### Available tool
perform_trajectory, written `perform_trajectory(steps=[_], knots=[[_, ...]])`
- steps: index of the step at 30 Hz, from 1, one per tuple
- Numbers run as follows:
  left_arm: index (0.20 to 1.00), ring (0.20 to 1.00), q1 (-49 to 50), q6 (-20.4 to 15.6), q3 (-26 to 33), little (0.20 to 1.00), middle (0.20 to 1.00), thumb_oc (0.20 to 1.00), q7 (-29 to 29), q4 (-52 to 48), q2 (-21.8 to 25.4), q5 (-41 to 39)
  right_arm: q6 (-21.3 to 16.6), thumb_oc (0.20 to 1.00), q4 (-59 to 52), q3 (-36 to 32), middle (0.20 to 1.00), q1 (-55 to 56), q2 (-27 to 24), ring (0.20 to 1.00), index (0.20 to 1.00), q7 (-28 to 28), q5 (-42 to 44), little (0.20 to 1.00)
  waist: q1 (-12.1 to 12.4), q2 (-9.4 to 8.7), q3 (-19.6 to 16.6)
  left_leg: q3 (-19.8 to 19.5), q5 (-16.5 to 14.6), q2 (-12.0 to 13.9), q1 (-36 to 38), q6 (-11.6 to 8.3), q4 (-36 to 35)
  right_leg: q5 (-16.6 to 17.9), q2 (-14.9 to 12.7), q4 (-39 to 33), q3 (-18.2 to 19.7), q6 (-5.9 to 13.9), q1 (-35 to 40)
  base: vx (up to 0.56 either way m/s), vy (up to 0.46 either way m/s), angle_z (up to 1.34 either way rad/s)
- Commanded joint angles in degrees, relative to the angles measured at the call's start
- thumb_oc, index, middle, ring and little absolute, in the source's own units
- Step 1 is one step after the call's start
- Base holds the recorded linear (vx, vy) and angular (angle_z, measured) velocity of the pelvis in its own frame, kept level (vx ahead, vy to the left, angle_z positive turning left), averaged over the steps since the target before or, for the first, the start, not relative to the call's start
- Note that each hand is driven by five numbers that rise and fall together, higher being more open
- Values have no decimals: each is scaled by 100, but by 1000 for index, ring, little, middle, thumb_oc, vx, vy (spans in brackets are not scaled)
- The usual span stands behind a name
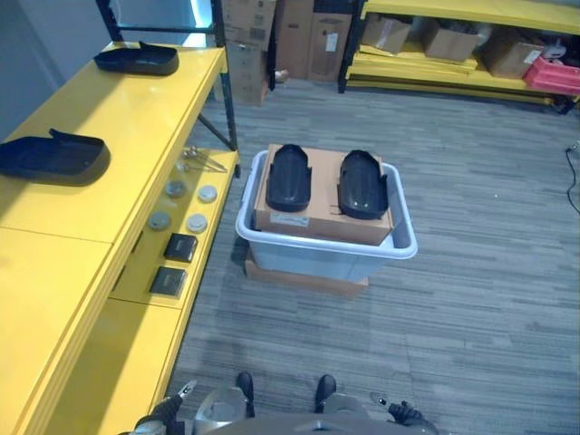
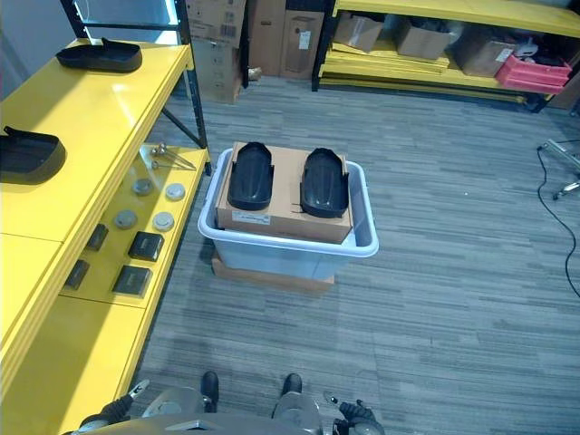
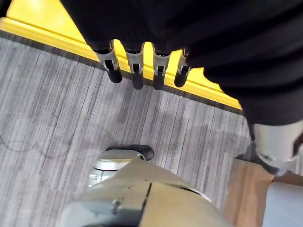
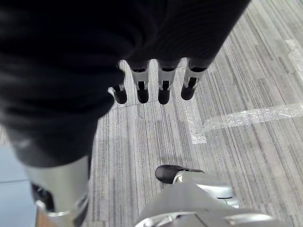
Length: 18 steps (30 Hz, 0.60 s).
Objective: Move parts from the plastic box to the shelf.
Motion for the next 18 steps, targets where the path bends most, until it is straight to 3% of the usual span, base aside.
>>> perform_trajectory(steps=[1, 3, 4, 6, 8, 11, 15, 18], knots=[[1000, 1000, -29, 139, -75, 1000, 1000, 1000, 13, -43, 155, 163, -342, 1000, -667, 28, 1000, -200, -340, 1000, 1000, -62, 236, 1000, 76, 182, 247, -103, -111, 128, -208, 127, 119, 163, -481, 1128, 284, 459, -246, -79, 192, -6], [1000, 1000, -42, 212, -161, 1000, 1000, 1000, -24, -90, 225, 22, -456, 1000, -801, 42, 1000, -169, -352, 1000, 1000, 66, 353, 1000, -27, 269, 382, -104, -225, 38, -211, 310, 195, 472, -570, 2011, 477, 444, -824, -82, 168, -14], [1000, 1000, -34, 228, -204, 1000, 1000, 1000, -29, -102, 244, -58, -419, 1000, -861, 47, 1000, -165, -365, 1000, 1000, 78, 358, 1000, -61, 276, 419, -77, -259, -17, -211, 345, 214, 538, -574, 2105, 516, 440, -1002, -43, 116, -26], [1000, 1000, -36, 213, -225, 1000, 1000, 1000, -45, -83, 257, -211, -497, 1000, -882, 31, 1000, -203, -385, 1000, 1000, 223, 405, 1000, -137, 222, 487, -15, -395, -164, -163, 314, 249, 737, -593, 1611, 392, 483, -1157, 38, -25, -35], [1000, 1000, -91, 228, -205, 1000, 1000, 1000, -54, 31, 249, -287, -684, 1000, -768, -5, 1000, -216, -383, 1000, 1000, 591, 437, 1000, -249, 43, 498, 25, -612, -313, -66, 221, 313, 892, -516, 339, 298, 595, -1121, 153, -164, -47], [1000, 1000, -91, 162, -215, 1000, 1000, 1000, -28, 132, 230, -291, -873, 1000, -645, -57, 1000, -175, -356, 1000, 1000, 871, 480, 1000, -324, -30, 495, -23, -784, -336, 83, 198, 362, 1015, -465, -487, 309, 698, -1133, 217, -146, -12], [1000, 1000, -18, 95, -138, 1000, 1000, 1000, -70, 172, 237, -273, -1390, 1000, -603, -124, 1000, -32, -313, 1000, 1000, 1032, 144, 1000, -407, -85, 421, -10, -961, -273, 325, 187, 402, 1093, -487, -776, 307, 804, -1118, 354, -228, 5], [1000, 1000, -6, -9, -96, 1000, 1000, 1000, -45, 222, 190, -342, -1331, 1000, -662, -78, 1000, 41, -341, 1000, 1000, 1483, 171, 1000, -475, -90, 339, 38, -943, -120, 426, 129, 376, 933, -441, -711, 357, 793, -934, 308, -215, 45]])
